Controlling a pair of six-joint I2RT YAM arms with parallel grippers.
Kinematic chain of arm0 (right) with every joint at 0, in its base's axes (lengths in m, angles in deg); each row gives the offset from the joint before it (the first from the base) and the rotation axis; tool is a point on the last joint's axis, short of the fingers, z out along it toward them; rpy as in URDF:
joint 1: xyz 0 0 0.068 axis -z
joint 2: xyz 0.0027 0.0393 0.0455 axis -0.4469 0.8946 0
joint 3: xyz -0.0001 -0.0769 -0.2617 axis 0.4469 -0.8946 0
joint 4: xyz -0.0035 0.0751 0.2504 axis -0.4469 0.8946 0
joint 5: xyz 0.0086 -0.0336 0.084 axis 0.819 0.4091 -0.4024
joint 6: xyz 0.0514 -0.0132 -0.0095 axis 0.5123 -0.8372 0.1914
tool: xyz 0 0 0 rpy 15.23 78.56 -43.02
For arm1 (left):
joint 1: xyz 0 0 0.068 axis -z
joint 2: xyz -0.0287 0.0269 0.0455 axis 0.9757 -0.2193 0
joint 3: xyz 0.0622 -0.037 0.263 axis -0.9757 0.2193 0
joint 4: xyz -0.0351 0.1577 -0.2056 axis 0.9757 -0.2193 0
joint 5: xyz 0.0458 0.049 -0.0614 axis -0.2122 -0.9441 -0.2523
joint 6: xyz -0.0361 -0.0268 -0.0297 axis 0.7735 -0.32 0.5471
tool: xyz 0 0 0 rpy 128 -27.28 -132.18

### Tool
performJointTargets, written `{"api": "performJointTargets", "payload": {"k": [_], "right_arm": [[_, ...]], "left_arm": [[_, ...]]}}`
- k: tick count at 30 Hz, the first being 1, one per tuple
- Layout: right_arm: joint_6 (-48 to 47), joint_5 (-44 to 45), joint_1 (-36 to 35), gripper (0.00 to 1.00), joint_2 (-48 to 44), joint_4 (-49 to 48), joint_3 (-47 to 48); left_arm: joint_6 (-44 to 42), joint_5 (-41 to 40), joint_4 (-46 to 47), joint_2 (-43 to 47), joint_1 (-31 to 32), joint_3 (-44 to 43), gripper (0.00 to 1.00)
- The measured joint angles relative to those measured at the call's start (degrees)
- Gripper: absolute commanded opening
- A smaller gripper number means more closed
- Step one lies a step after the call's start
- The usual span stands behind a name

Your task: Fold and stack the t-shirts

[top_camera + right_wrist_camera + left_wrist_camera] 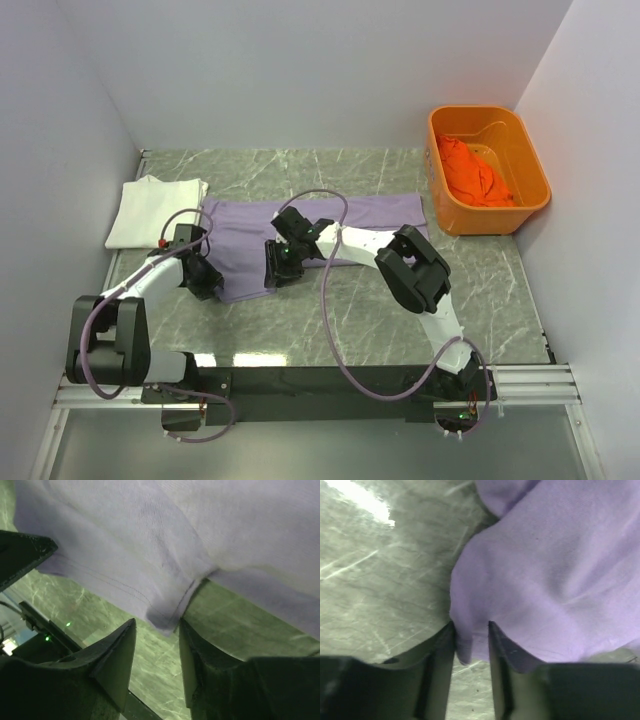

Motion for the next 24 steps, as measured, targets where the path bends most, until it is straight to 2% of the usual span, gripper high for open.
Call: {"api": "performJointTargets", "payload": {"k": [1, 3, 4, 6, 14, 20, 24], "right_arm": [[-0.2, 0.3, -0.2, 0.4, 0.4, 0.6, 0.7], [-0.5, 0.5, -0.5, 0.26, 1.3, 1.8, 1.8], [-0.6, 0.6, -0.6, 0.09, 1.6, 2.1, 2.1], [-1.0, 0.8, -0.8, 0.0, 1.7, 2.7, 2.2], [-1.1, 1.1, -0.4, 0.0, 1.6, 3.1, 2.2], [-0.3, -0.2, 2.4, 0.0, 0.8, 2.2, 3.6], [0.5, -1.9, 6.4, 0.0, 0.8, 0.0, 8.0]], "left_arm": [[0.0, 0.3, 0.2, -0.2, 0.1, -0.1, 0.27], [0.1, 0.9, 0.5, -0.5, 0.2, 0.0, 0.15], [0.0, 0.9, 0.6, -0.5, 0.2, 0.0, 0.09], [0.0, 1.0, 0.6, -0.5, 0.2, 0.0, 0.01], [-0.5, 0.9, -3.5, 0.0, 0.5, -2.3, 0.01], [-2.9, 0.4, -5.7, -1.1, 0.6, -16.4, 0.01], [-5.1, 0.8, -3.1, -6.0, 0.7, -25.7, 0.01]]}}
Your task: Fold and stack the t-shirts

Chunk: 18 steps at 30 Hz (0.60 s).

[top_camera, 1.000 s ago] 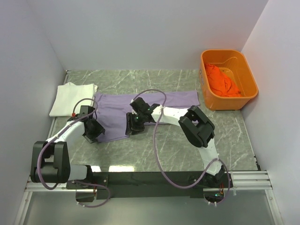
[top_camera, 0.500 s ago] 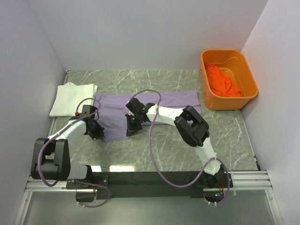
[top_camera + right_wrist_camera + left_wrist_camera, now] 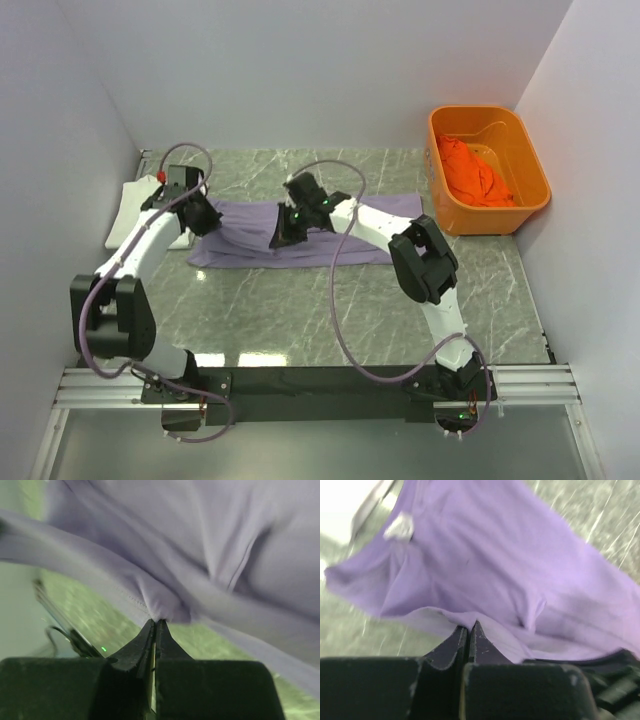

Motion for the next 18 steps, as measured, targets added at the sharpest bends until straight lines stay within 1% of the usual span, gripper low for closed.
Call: {"api": "performJointTargets", "payload": {"k": [8, 12, 18], "right_arm": [[1.2, -3.8, 6.8, 0.0, 1.8, -3.9, 6.2], [1.5, -5.5, 9.2, 0.0, 5.6, -5.6, 10.1], [1.6, -7.1, 10.9, 0.01, 11.3, -7.3, 15.0]], "left_arm": [[-3.9, 1.9, 5.0, -11.6, 0.0, -9.6, 0.01], [-4.7, 3.8, 7.8, -15.7, 0.0, -13.1, 0.01], [-5.6, 6.7, 11.7, -21.4, 0.0, -18.7, 0.01]]}}
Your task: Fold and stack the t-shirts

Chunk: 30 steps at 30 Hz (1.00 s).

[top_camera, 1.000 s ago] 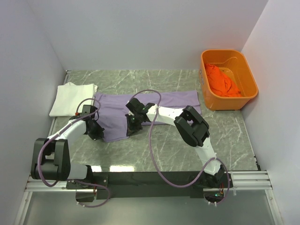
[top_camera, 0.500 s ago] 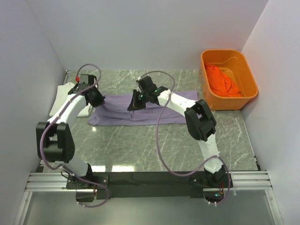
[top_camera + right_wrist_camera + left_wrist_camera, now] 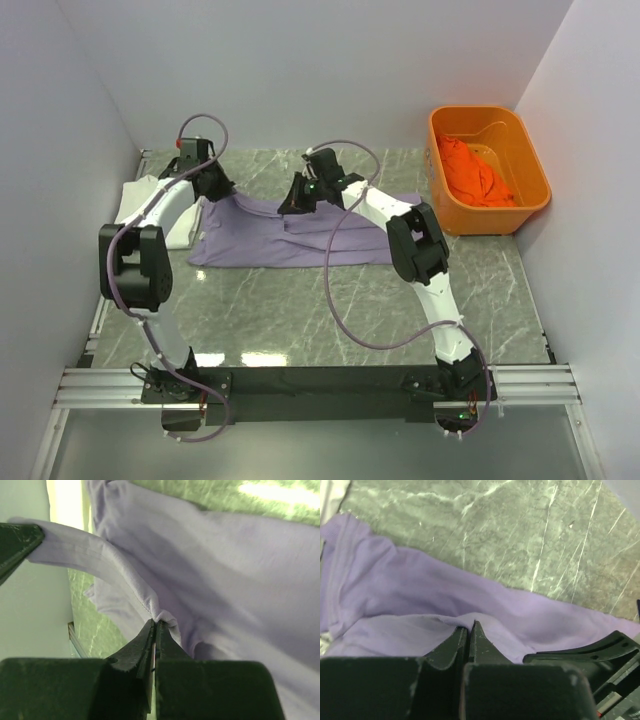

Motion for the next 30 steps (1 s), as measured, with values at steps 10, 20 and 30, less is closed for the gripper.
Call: {"api": "performJointTargets", "payload": {"k": [10, 20, 30], "right_arm": [[0.0, -1.0, 1.2, 0.03, 1.9, -2.0, -0.2], [0.4, 1.9, 1.5, 0.09, 0.1, -4.4, -9.1], [-0.6, 3.9, 1.6, 0.18, -1.7, -4.5, -9.6]], "left_arm": [[0.2, 1.2, 1.8, -5.5, 0.0, -0.7, 0.01], [0.1, 3.0, 3.4, -7.3, 1.1, -0.6, 0.01], [1.4, 0.3, 2.9, -8.2, 1.3, -0.6, 0.01]]}}
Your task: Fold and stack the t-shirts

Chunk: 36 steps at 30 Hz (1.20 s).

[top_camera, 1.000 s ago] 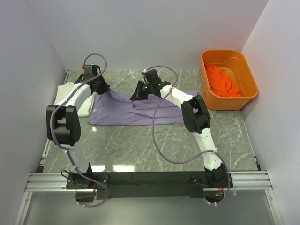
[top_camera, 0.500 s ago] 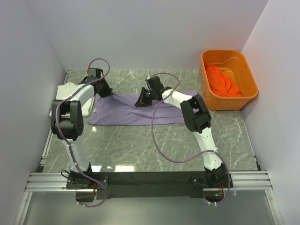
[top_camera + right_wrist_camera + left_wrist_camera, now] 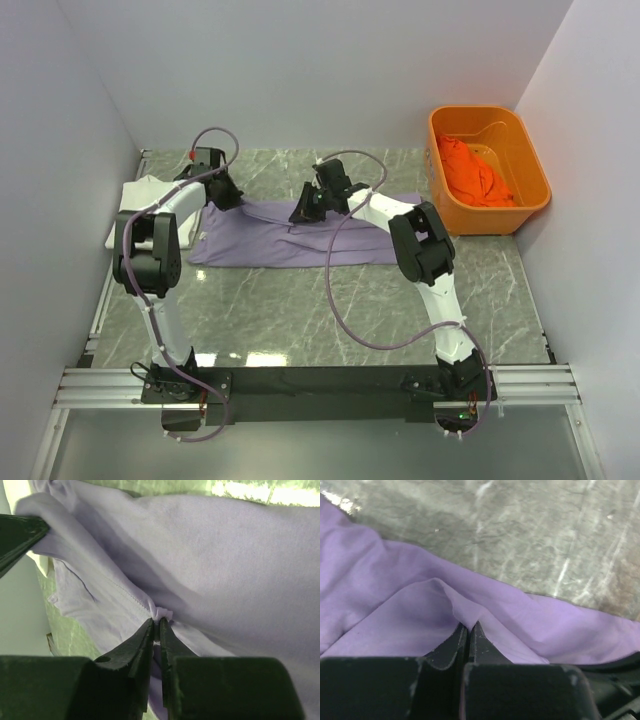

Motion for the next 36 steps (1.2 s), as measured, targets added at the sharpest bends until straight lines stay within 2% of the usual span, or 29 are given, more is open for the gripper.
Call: {"api": "performJointTargets", "payload": {"k": [9, 12, 14, 16, 21, 22, 24, 25, 27, 30, 33, 34, 36], "right_arm": [[-2.3, 1.2, 0.1, 0.19, -0.5, 0.5, 0.0], [-2.9, 1.5, 0.1, 0.34, -0.7, 1.1, 0.0], [-3.8, 1.8, 0.1, 0.43, -0.7, 1.6, 0.0], [-5.0, 2.7, 0.2, 0.47, -1.2, 3.0, 0.0], [-9.1, 7.0, 0.2, 0.48, -6.7, 6.7, -2.4], [-10.2, 8.3, 0.2, 0.48, -9.7, 7.5, -4.3], [-11.4, 10.0, 0.2, 0.48, -13.6, 8.1, -6.7], [-12.0, 11.2, 0.2, 0.48, -16.3, 8.5, -8.5], [-12.9, 13.1, -0.3, 0.48, -21.7, 8.6, -12.3], [-13.1, 14.8, -1.5, 0.44, -27.7, 8.5, -17.4], [-12.9, 15.6, -4.0, 0.37, -29.8, 8.2, -21.2], [-12.7, 15.7, -5.1, 0.34, -29.7, 8.2, -22.3], [-12.1, 15.8, -6.8, 0.34, -28.9, 8.5, -24.2]], "left_arm": [[4.0, -1.2, -1.5, -0.4, -0.3, 3.6, 0.03], [4.8, -1.5, -1.6, -0.4, -0.4, 5.6, 0.1], [5.1, -1.7, -1.6, -0.4, -0.4, 6.5, 0.19], [5.6, -1.9, -1.6, -0.3, -0.4, 6.6, 0.27], [6.3, -2.6, -1.4, 2.7, -0.4, 9.3, 0.47], [6.4, -2.9, -1.9, 3.8, -0.4, 9.9, 0.55], [6.4, -3.6, -2.8, 6.2, -0.4, 10.7, 0.64], [6.3, -3.8, -3.1, 7.6, -0.4, 11.1, 0.75], [5.9, -4.2, -3.5, 11.0, -0.4, 11.9, 0.81], [5.7, -4.5, -3.2, 17.9, -0.4, 14.5, 0.8], [5.8, -4.9, -2.7, 24.7, -0.4, 18.7, 0.68], [5.9, -5.2, -2.7, 26.2, -0.4, 19.8, 0.54], [6.5, -6.1, -2.8, 28.1, -0.4, 22.2, 0.38]]}}
